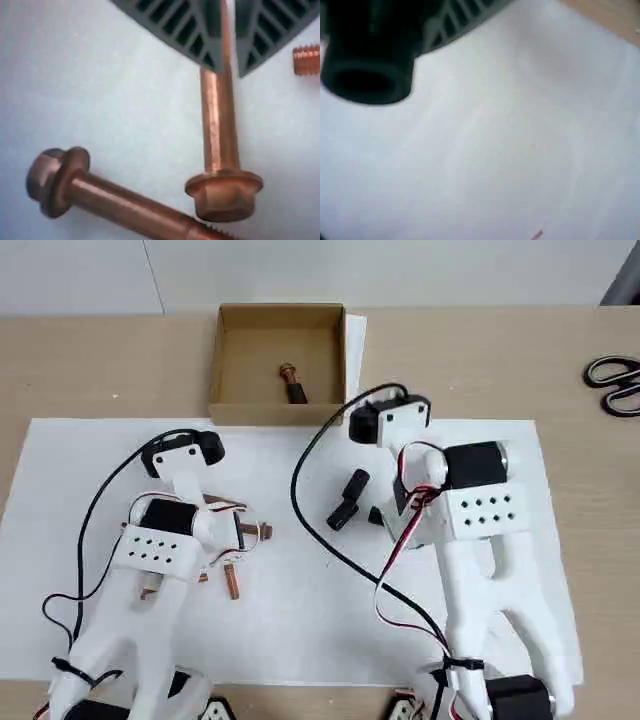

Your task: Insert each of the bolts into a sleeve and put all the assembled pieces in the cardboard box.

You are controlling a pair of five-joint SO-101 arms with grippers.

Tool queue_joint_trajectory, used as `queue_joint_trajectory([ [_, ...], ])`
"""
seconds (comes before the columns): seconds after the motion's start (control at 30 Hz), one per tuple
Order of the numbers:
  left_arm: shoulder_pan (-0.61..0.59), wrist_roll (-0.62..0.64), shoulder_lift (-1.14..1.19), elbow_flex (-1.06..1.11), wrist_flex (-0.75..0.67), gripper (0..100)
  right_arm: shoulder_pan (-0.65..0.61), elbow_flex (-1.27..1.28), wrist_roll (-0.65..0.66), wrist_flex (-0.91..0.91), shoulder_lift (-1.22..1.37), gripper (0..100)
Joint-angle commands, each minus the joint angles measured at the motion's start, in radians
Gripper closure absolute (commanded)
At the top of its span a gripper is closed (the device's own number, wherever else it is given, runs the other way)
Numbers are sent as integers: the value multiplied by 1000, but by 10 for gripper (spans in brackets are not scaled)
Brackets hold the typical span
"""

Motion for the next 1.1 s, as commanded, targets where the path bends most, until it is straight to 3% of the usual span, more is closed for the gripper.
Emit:
queue_joint_trajectory([
  [0.0, -2, -11, -12, -12, 11, 992, 7, 2, -11, -19, -36, 995],
  [0.2, -2, -11, -6, -10, 11, 975, 4, 0, -11, -33, -36, 995],
  [0.4, -2, -11, -9, -7, 15, 840, 4, 0, -11, -47, -36, 995],
  [0.6, 0, -11, -5, -2, 6, 840, 4, 2, -11, -53, -36, 995],
  [1.07, -2, -12, -3, 105, -158, 839, 4, 2, -11, -53, -36, 995],
])
